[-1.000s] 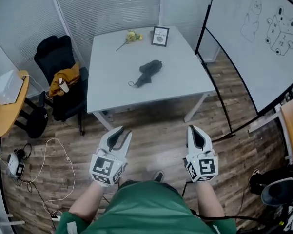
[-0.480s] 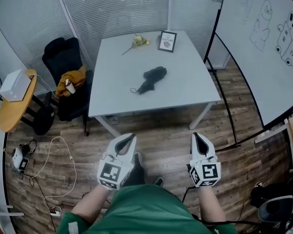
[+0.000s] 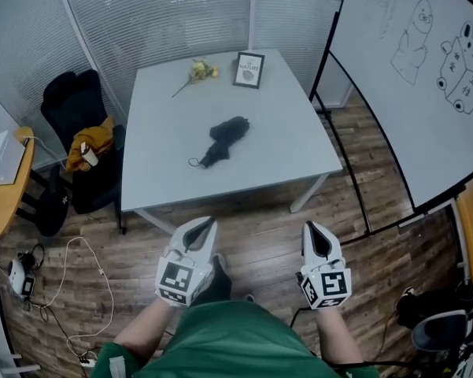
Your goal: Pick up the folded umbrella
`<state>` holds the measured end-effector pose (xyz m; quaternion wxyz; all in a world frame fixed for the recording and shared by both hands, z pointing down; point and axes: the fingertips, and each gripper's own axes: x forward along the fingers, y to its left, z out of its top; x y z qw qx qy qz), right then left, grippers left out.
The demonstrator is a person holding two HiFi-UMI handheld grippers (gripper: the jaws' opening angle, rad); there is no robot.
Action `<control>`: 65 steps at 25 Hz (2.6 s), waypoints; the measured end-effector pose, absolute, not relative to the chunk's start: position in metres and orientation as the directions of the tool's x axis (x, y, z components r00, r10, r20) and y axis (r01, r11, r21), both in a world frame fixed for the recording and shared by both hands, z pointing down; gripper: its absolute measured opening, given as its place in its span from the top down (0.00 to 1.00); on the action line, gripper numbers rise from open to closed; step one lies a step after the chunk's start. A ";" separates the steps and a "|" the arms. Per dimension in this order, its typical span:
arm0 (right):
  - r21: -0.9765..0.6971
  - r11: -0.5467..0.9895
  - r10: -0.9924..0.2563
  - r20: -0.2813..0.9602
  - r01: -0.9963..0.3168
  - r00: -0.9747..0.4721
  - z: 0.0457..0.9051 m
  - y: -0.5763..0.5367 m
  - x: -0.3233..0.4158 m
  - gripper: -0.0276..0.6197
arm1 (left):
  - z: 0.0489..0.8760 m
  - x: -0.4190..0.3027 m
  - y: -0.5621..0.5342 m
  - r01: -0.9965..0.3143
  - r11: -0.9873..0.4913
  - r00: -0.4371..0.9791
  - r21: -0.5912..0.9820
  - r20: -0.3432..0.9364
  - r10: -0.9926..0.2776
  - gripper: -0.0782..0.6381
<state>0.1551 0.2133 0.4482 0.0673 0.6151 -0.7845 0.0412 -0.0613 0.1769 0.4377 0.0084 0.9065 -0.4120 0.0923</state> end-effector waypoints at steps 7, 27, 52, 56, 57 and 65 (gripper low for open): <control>0.019 0.256 -0.946 0.213 -0.967 -0.246 0.469 0.136 0.122 0.95 | 0.461 -0.087 0.082 -0.764 -0.646 0.631 -0.010 0.199 -0.750 0.87; 0.017 0.307 -0.902 0.324 -0.952 -0.285 0.487 -0.022 0.071 0.95 | 0.487 -0.121 -0.086 -0.762 -0.638 0.645 0.113 0.218 -0.732 0.87; -0.136 0.633 -0.726 0.236 -0.762 -0.645 0.494 -0.190 0.177 0.95 | 0.558 -0.036 -0.210 -0.918 -0.396 0.342 -0.024 0.458 -0.821 0.87; -0.153 0.602 -0.744 0.249 -0.784 -0.620 0.501 -0.199 0.199 0.95 | 0.580 -0.023 -0.231 -0.900 -0.432 0.348 -0.053 0.509 -0.787 0.78; -0.161 0.587 -0.751 0.258 -0.794 -0.608 0.504 -0.199 0.204 0.95 | 0.587 -0.021 -0.236 -0.896 -0.440 0.352 -0.051 0.522 -0.777 0.75; -0.188 0.454 -0.812 0.315 -0.871 -0.492 0.511 -0.194 0.225 0.95 | 0.666 -0.005 -0.269 -0.815 -0.578 0.401 -0.037 0.684 -0.609 0.51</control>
